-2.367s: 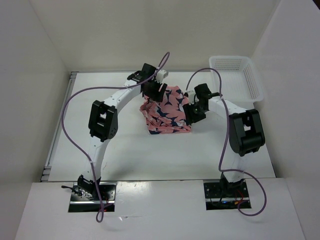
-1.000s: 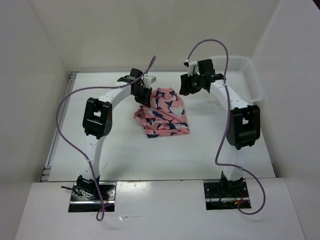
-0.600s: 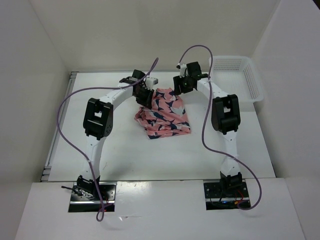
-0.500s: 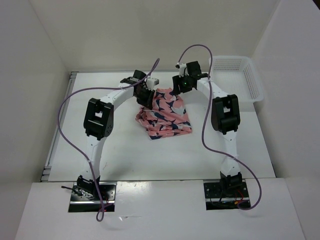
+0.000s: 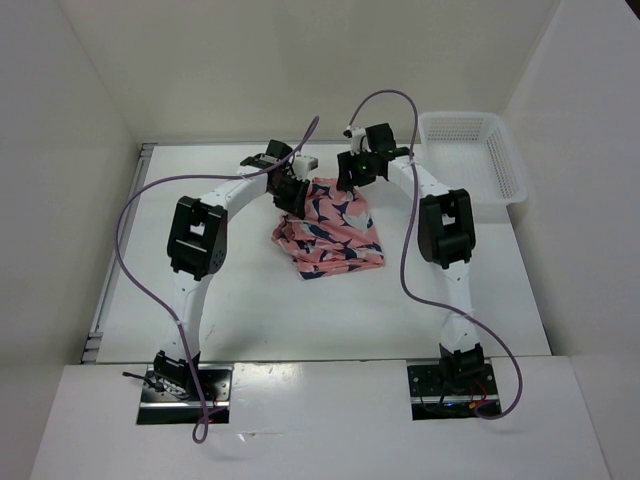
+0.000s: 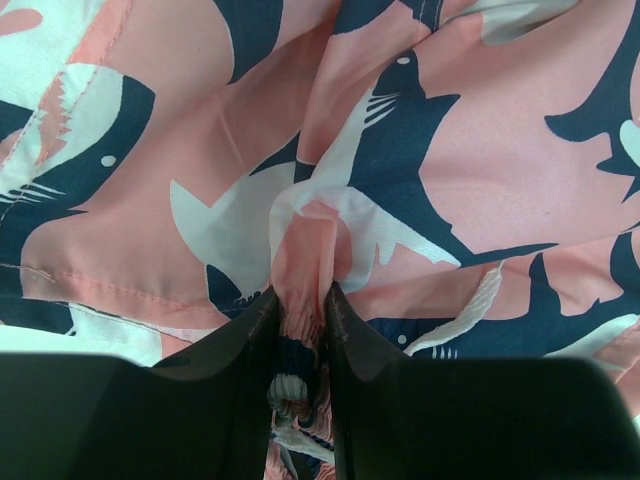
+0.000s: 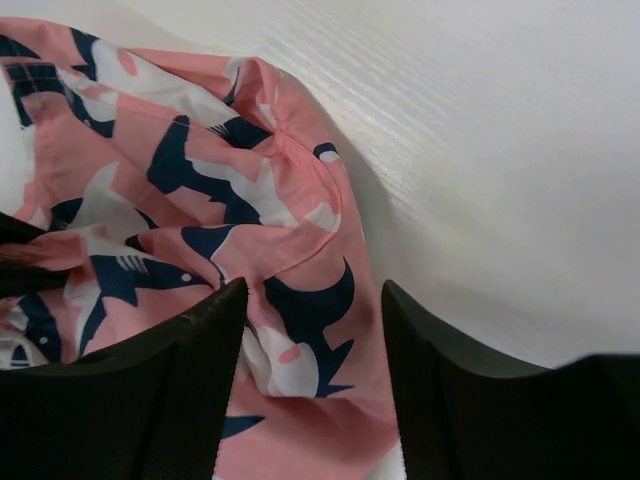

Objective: Fold and stack the shorts
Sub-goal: Fold the shorts

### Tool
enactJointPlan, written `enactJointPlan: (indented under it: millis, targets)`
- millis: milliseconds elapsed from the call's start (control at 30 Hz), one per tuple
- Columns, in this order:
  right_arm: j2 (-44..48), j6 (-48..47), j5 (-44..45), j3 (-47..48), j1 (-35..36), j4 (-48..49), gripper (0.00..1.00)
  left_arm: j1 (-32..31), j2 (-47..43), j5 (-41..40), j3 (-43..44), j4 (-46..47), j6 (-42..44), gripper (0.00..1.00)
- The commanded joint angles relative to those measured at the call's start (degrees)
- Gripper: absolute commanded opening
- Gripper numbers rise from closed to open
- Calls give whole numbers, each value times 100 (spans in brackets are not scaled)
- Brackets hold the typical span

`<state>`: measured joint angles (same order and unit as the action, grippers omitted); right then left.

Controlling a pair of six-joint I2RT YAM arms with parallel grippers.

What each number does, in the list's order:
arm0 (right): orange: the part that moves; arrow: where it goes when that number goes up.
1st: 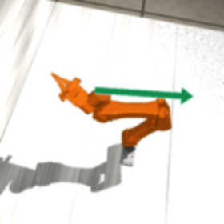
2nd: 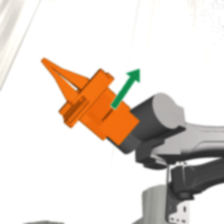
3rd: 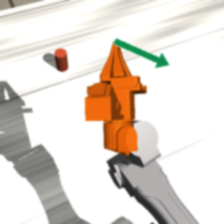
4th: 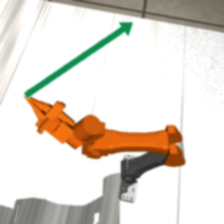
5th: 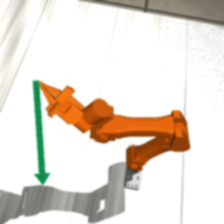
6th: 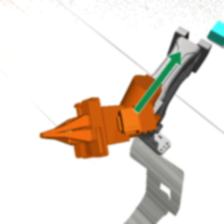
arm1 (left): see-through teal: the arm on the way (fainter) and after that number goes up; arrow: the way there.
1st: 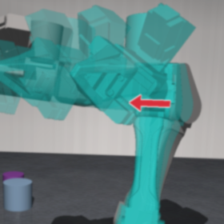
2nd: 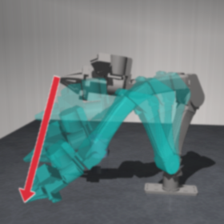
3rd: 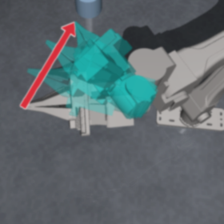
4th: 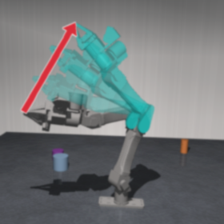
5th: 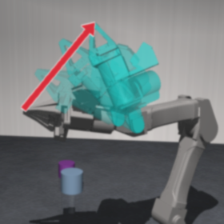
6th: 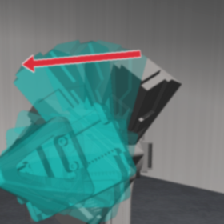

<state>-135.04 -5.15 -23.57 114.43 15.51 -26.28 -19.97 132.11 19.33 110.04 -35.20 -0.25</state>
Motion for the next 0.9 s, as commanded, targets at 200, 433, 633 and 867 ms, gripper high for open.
enactJointPlan:
  millis: [200, 433, 633, 867]
  targets:
    - [-418, 488, 616, 509, 137, 343, 16, -16, -239, -17, 70, -83, 25, 31]
    - [-155, 488, 1065, 677, 32, 396, 0, -16, -344, -518, -131, -83, 25, 12]
    - [-101, 488, 1188, 624, -74, 396, 0, 45, -582, -641, -518, 22, 25, 11]
    - [-48, 541, 1382, 782, -144, 449, 0, 45, -757, -764, -633, 22, 25, 11]
